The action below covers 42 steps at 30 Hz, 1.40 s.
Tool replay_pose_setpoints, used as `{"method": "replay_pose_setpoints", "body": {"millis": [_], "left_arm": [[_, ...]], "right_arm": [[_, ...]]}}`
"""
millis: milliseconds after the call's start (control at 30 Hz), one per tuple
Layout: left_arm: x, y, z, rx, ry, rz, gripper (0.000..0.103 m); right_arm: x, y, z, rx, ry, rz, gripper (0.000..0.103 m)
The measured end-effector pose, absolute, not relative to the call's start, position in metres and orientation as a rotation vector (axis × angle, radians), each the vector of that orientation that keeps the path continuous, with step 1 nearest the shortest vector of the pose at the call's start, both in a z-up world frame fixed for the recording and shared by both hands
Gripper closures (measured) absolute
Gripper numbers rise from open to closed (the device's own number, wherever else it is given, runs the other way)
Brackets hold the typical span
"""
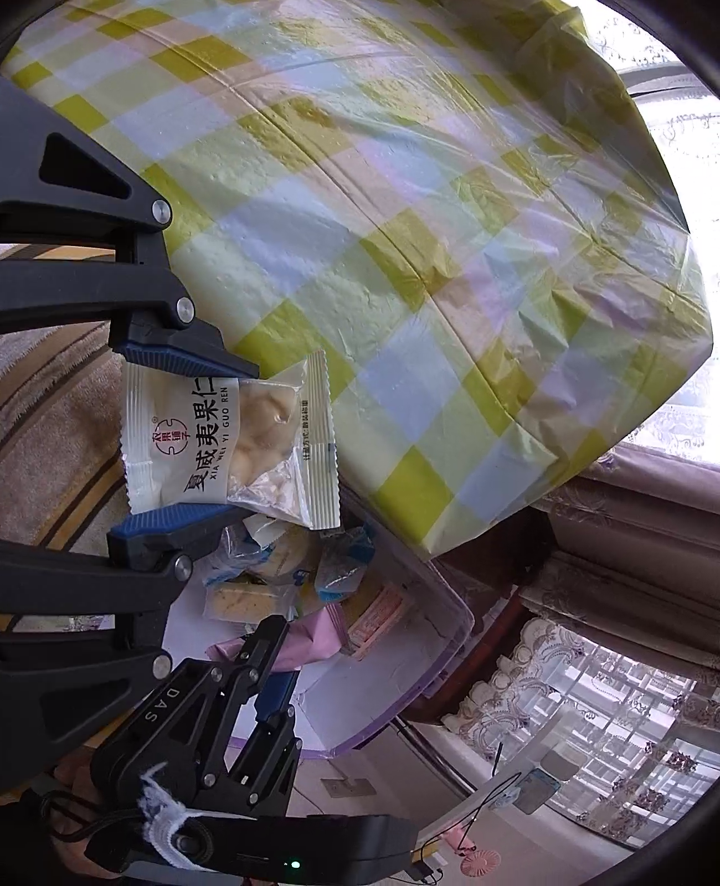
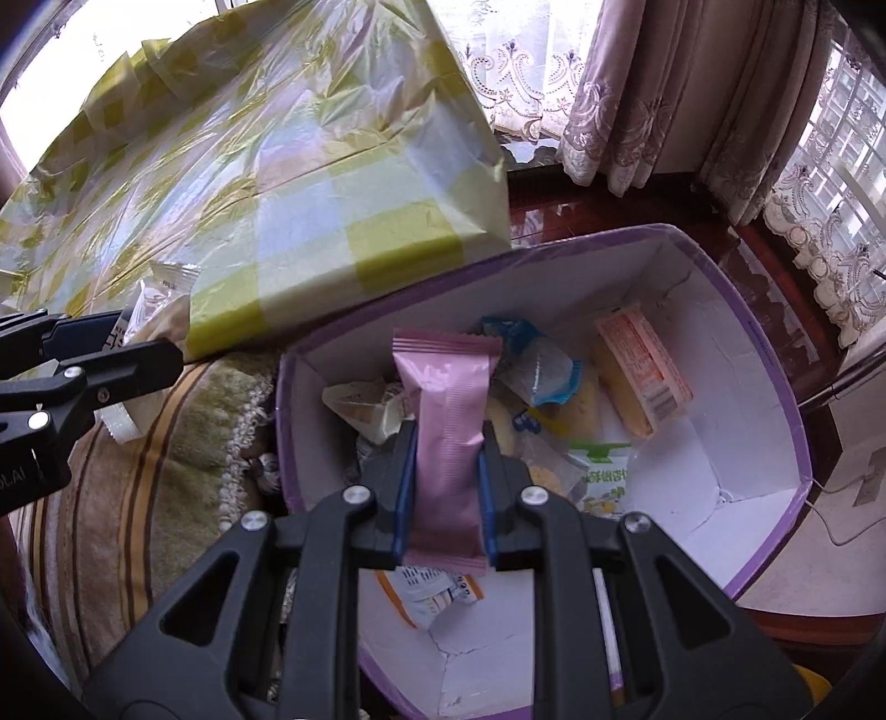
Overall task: Organize snacks
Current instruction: 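Carry the cream packet into the box and open the left tool while the right drops the pink packet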
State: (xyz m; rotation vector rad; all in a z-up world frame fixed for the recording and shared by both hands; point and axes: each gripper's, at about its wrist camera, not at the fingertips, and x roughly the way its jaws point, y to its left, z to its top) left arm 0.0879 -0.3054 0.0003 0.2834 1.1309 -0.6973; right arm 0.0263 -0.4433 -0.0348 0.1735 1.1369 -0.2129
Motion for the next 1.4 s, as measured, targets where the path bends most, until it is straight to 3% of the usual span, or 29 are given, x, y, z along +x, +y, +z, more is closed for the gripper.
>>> {"method": "replay_pose_setpoints", "body": {"millis": [767, 1400], "left_arm": [[0.077, -0.427, -0.041, 0.538, 1.242, -0.867, 0.061], [0.104, -0.492, -0.084, 0.373, 1.438, -0.899, 0.061]], "right_arm": [[0.012, -0.546, -0.084, 0.240, 1.223, -0.487, 0.080], [0.016, -0.604, -0.100, 0.288, 1.256, -0.599, 0.078]]}}
